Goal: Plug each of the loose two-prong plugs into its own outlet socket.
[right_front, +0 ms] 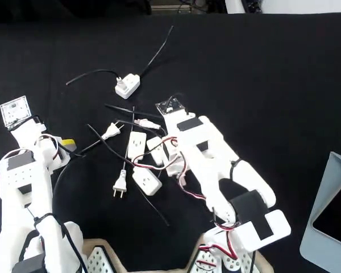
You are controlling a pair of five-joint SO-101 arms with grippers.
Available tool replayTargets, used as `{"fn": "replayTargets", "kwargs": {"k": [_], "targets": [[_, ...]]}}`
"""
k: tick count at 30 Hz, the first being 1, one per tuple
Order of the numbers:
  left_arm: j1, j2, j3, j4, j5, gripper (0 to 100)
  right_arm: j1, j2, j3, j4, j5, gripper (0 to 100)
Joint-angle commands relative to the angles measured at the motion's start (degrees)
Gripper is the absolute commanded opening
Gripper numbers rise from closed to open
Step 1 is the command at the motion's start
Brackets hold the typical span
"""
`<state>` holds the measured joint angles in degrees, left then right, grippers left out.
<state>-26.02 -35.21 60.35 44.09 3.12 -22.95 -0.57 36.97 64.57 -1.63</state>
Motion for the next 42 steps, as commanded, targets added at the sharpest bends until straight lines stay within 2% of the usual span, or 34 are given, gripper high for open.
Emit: {"fn": "replayTargets", "kwargs": {"k": [1,5,7,11,19,25,38,42], "targets": [[2.51,-1.23,-0.13,-0.35,-0.79,30,0.88,-0.31,-3.91,0.79,-0.44,1.1],[4.09,-2.46,1.10,-0.26,-0.97,30,0.88,-0.66,-4.00,1.23,-0.44,1.1],[3.38,-6.15,1.54,-0.26,-2.73,26,0.88,-2.51,-3.82,1.23,-0.44,1.1],[4.26,-20.40,6.81,-0.26,-5.54,10,0.88,-9.01,-1.10,0.88,-0.44,1.1],[7.52,-51.52,24.84,0.26,-7.91,9,0.97,-20.44,3.21,0.79,-0.79,1.1],[7.60,-69.98,32.40,9.49,-14.51,3,0.97,-27.74,5.41,0.79,-0.88,1.1],[7.43,-68.84,37.05,11.43,-23.30,3,0.79,-43.91,9.71,1.14,-0.97,1.1],[7.34,-68.84,37.05,13.19,-23.30,3,0.62,-48.48,11.12,0.97,-0.97,1.1]]}}
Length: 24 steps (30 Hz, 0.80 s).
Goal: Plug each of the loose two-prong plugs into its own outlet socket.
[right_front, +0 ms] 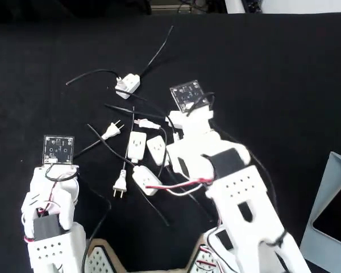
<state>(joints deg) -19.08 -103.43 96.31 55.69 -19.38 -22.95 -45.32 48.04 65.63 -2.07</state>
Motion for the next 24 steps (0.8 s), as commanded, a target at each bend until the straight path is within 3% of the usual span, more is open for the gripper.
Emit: {"fn": "replayTargets", "kwargs": {"k": [1,10,24], "targets": [[0.13,-0.62,1.10,2.99,-0.79,3,0.70,-4.88,0.04,0.18,-0.53,1.1],[0.31,-0.70,1.10,17.93,-0.70,3,0.79,-14.29,3.03,-0.26,-0.53,1.1],[0.40,-0.62,1.10,17.41,-0.53,3,0.53,-24.40,6.73,0.53,-0.62,1.1]]}}
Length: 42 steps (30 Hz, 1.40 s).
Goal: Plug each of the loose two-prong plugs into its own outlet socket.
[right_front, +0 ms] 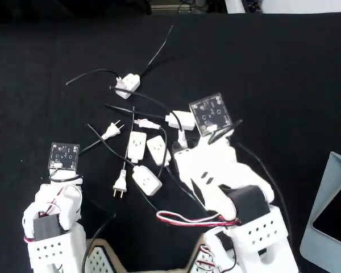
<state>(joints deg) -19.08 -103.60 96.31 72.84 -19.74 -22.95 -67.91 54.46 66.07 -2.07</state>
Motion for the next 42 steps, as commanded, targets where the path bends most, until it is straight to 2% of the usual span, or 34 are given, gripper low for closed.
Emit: {"fn": "replayTargets", "kwargs": {"k": [1,17,21,26,34,42], "targets": [[0.40,-0.44,1.10,0.26,-0.18,3,0.53,-2.24,0.66,0.09,-0.62,1.1],[0.31,-0.44,1.10,0.26,-0.18,3,0.53,-4.26,0.66,0.09,-0.70,1.1],[0.31,-0.44,1.10,0.26,-0.18,3,0.53,-4.35,0.40,-1.14,-4.13,1.1],[0.66,-0.44,1.10,0.26,-0.35,3,0.53,-4.35,0.57,-1.41,-4.57,1.1],[14.73,-0.18,1.01,0.26,-0.18,3,0.44,-4.35,0.75,-3.52,-4.66,1.1],[15.78,-0.53,-3.30,-0.53,-0.26,3,-2.81,-4.35,5.32,-12.40,-4.66,1.1]]}}
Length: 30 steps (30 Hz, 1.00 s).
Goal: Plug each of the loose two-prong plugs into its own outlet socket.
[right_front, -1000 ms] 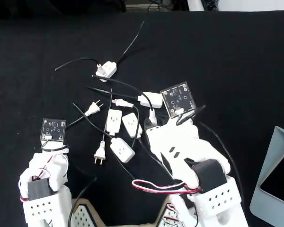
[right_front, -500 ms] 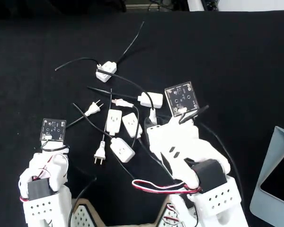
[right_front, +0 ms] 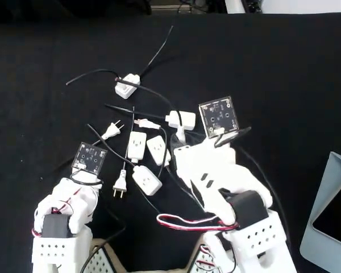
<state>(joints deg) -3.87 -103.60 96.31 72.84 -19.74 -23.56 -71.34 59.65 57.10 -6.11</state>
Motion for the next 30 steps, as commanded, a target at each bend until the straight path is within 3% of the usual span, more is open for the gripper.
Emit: {"fn": "replayTargets", "kwargs": {"k": [1,7,15,24,30], "targets": [[0.48,-0.53,-5.14,-1.93,-0.35,3,-2.81,-0.92,0.57,-4.31,-0.62,1.1],[0.75,-0.53,-11.74,-16.70,-0.09,3,-7.30,-0.92,0.92,-6.51,-0.88,1.1],[0.48,-0.53,-9.89,-34.81,2.20,3,-14.68,-0.92,1.45,-5.27,-2.99,1.1],[-4.18,-0.53,-10.15,-38.77,17.85,14,-20.75,-0.92,2.42,-5.45,-2.99,1.1],[3.82,-0.53,-10.15,-38.51,23.82,25,-23.56,-0.92,2.51,-5.27,-2.99,1.1]]}}
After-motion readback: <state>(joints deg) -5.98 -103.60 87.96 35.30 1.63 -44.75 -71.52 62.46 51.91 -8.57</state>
